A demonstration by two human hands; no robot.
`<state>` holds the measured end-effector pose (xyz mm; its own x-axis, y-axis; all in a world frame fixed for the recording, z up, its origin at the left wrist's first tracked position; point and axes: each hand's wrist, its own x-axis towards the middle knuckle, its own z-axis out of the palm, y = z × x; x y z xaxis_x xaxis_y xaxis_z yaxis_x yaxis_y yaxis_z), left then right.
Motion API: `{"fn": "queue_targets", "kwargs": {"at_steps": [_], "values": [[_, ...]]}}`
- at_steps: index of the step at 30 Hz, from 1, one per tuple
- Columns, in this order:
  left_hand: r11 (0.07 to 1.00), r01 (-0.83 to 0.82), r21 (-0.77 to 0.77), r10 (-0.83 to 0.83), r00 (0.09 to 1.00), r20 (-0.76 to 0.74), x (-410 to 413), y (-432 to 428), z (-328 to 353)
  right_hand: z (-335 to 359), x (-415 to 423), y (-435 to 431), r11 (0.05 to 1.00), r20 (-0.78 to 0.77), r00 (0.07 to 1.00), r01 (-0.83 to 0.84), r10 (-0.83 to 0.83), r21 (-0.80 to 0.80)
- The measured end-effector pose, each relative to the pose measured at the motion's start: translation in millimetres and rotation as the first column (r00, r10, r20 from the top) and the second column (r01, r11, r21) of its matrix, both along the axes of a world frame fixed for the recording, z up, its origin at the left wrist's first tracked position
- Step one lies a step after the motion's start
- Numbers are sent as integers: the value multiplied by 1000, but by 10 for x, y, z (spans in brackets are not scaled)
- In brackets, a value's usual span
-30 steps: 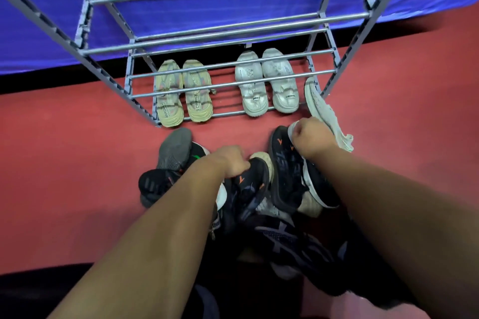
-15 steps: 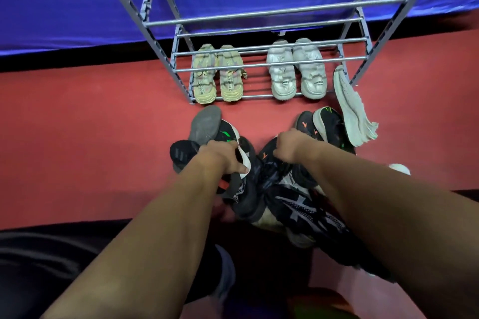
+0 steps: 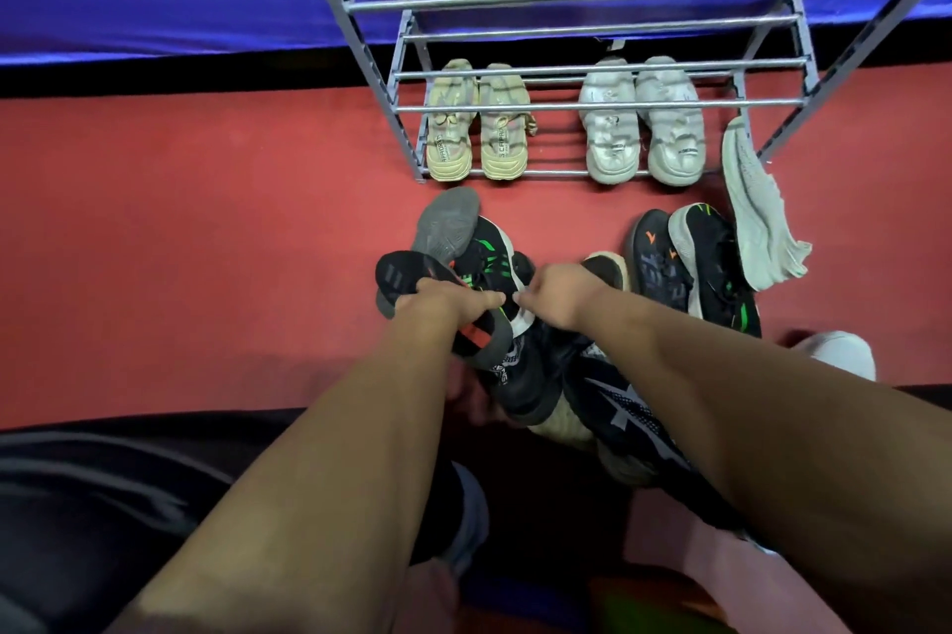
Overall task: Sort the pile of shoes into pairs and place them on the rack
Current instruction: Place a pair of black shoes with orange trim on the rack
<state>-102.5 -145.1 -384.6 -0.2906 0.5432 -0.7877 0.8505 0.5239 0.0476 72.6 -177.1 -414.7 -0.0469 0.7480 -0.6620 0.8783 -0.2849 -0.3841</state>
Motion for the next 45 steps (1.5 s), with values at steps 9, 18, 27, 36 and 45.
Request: {"fn": "queue_targets", "kwargs": {"at_steps": [9, 18, 27, 36, 45], "values": [[966, -147, 211, 114, 981, 160, -74, -42, 40, -76, -102, -3, 955, -132, 946, 295, -295, -15], [922, -130, 364, -94, 838, 537, 103, 27, 126, 277, 503, 203, 872, 68, 882, 446, -467, 204], [855, -173, 489, 34, 959, 280, -123, 209, -330, 130, 587, -63, 859, 259, 897, 206, -357, 469], [940, 148, 306, -147, 989, -27, -688, 452, -982, 66, 222, 82, 945, 146, 989, -28, -21, 326], [876, -57, 479, 16, 996, 88, -925, 666, -915, 7, 156, 304, 978, 281, 960, -58, -1, 202]]}}
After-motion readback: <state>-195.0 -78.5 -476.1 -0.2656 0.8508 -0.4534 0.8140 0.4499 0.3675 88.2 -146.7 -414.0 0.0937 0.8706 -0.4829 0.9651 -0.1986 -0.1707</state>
